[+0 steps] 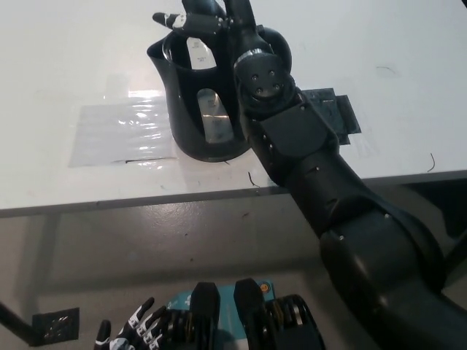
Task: The robot uses its right hand to push down on the lid of a kettle kept in the middle of the desk to close it
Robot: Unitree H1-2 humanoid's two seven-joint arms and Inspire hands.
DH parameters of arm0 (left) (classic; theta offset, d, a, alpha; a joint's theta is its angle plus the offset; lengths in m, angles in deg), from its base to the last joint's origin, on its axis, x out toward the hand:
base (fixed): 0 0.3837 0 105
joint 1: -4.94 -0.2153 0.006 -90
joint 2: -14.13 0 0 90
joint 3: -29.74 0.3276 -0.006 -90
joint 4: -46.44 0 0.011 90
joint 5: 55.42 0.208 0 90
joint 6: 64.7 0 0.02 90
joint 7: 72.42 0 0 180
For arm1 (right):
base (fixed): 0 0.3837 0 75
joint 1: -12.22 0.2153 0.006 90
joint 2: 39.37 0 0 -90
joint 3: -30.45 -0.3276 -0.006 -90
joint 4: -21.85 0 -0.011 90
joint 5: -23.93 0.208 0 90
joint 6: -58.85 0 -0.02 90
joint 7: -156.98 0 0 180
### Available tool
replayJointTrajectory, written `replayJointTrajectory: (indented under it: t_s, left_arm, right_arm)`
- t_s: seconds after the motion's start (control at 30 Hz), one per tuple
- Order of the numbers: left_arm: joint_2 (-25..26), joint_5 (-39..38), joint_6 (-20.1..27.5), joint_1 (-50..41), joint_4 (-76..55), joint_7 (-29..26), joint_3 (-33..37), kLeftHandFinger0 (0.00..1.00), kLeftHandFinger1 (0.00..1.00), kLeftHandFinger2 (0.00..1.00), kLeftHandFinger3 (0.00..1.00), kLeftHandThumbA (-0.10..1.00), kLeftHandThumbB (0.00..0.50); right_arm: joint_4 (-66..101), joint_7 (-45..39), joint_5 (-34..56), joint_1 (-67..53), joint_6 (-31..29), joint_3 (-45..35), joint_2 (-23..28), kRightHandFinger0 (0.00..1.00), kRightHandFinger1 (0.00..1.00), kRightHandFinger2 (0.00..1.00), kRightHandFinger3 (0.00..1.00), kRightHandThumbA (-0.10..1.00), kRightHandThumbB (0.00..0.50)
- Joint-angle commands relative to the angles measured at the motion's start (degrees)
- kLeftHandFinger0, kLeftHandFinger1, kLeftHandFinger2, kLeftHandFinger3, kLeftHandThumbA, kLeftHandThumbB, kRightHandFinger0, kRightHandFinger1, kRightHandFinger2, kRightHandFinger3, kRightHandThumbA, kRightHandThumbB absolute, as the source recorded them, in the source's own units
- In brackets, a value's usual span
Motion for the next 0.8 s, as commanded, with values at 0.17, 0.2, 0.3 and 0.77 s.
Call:
replayJointTrajectory:
  t_s: [0.17,0.2,0.3,0.77]
  left_arm:
    - [0.1,0.1,1.0,-0.6,-0.2,0.8,0.2,1.00,1.00,1.00,1.00,1.00,0.500]
    - [0.1,-0.2,0.3,-0.6,-0.6,0.6,0.1,1.00,1.00,1.00,1.00,1.00,0.500]
    - [0.3,-0.1,0.1,-0.6,-0.9,0.7,0.1,1.00,1.00,1.00,1.00,1.00,0.500]
    - [0.5,-0.2,0.6,-0.1,0.9,1.5,0.3,1.00,1.00,1.00,1.00,1.00,0.488]
  right_arm:
    - [3.7,-8.3,5.5,4.4,-2.7,-3.3,-1.1,1.00,1.00,1.00,1.00,1.00,0.332]
    - [4.8,-8.7,5.7,4.0,-2.3,-3.6,-1.2,1.00,1.00,1.00,1.00,1.00,0.316]
    - [7.4,-7.9,4.7,3.3,-1.7,-3.2,-1.5,1.00,1.00,1.00,1.00,1.00,0.370]
    - [12.5,-6.4,3.5,2.1,4.2,-2.1,-2.0,1.00,1.00,1.00,1.00,1.00,0.439]
